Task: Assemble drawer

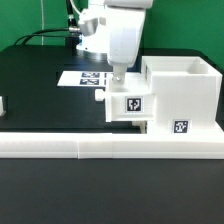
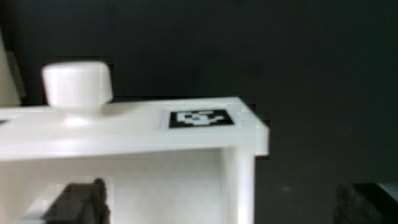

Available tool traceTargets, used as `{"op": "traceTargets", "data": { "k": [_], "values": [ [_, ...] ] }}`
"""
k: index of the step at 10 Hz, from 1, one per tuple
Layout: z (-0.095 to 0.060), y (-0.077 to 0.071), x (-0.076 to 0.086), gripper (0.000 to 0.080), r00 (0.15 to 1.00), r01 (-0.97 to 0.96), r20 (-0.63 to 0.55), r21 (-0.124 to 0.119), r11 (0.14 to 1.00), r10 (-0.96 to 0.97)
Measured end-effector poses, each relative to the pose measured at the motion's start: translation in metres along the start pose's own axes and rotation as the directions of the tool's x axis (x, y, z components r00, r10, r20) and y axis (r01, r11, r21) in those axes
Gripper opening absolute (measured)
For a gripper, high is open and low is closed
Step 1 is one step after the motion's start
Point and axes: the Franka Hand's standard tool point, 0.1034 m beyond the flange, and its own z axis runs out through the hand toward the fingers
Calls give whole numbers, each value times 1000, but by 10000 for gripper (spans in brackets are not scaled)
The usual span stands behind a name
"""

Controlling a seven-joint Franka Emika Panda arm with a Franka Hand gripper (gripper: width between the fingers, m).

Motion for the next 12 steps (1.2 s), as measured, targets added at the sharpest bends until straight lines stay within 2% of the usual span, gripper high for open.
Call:
{"op": "traceTargets", "data": {
  "k": [1,3,6,7,9,10,11,12],
  "values": [
    [-5,0,-10,646,999,32,4,0,999,-32],
    [-13,3,-37,649,993,113,11,24,993,-114],
    [-10,3,-39,649,993,116,-1,24,993,-116],
    [-7,2,-44,649,989,139,-52,26,990,-137],
    [11,2,-59,649,976,170,-144,33,985,-164],
    [23,-4,-58,649,964,183,-203,42,982,-171],
    [32,-8,-59,649,955,174,-254,61,983,-153],
    [39,-7,-57,649,951,168,-274,72,983,-143]
  ]
}}
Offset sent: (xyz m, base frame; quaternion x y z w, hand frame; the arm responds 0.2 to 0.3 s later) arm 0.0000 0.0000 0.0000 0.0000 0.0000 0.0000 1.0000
